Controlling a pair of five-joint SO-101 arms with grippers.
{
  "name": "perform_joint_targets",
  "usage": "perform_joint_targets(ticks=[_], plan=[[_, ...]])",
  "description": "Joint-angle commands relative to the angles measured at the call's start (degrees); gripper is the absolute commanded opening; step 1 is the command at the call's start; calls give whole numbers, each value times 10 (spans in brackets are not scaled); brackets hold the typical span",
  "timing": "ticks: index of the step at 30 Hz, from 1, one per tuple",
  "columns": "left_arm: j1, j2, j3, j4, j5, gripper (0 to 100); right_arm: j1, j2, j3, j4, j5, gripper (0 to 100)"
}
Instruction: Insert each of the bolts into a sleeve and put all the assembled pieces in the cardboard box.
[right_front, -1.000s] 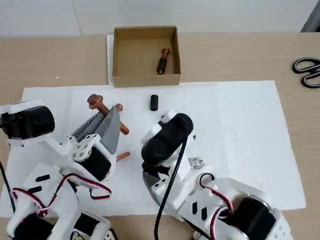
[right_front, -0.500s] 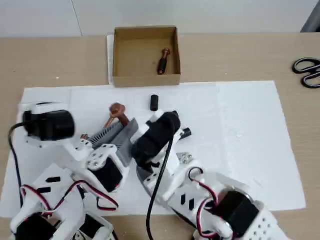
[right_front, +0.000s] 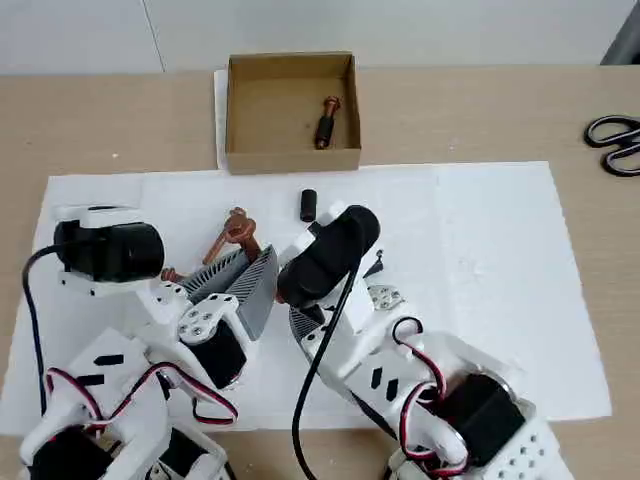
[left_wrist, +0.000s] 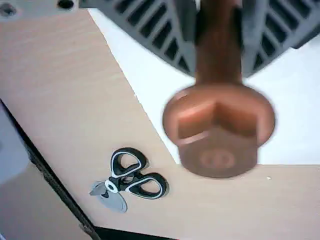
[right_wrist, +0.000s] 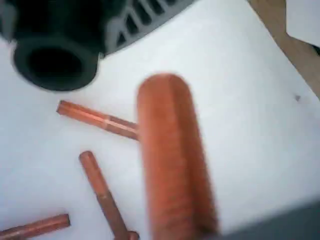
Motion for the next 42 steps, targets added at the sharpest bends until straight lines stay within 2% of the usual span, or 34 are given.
perform_joint_targets(ticks=[1,6,12,38,42], plan=[[4,-1,-19,-2,-6,5,5,-6,-28,-15,6,4],[4,-4,8,-12,-6,5,1,-6,-43,-11,8,3],[4,-1,20,-38,-6,5,-52,-6,-60,-9,5,3],[4,-1,21,-34,-6,5,-36,-41,-78,9,9,3],[40,-3,31,-29,-5,5,-36,-38,-78,-31,22,3]])
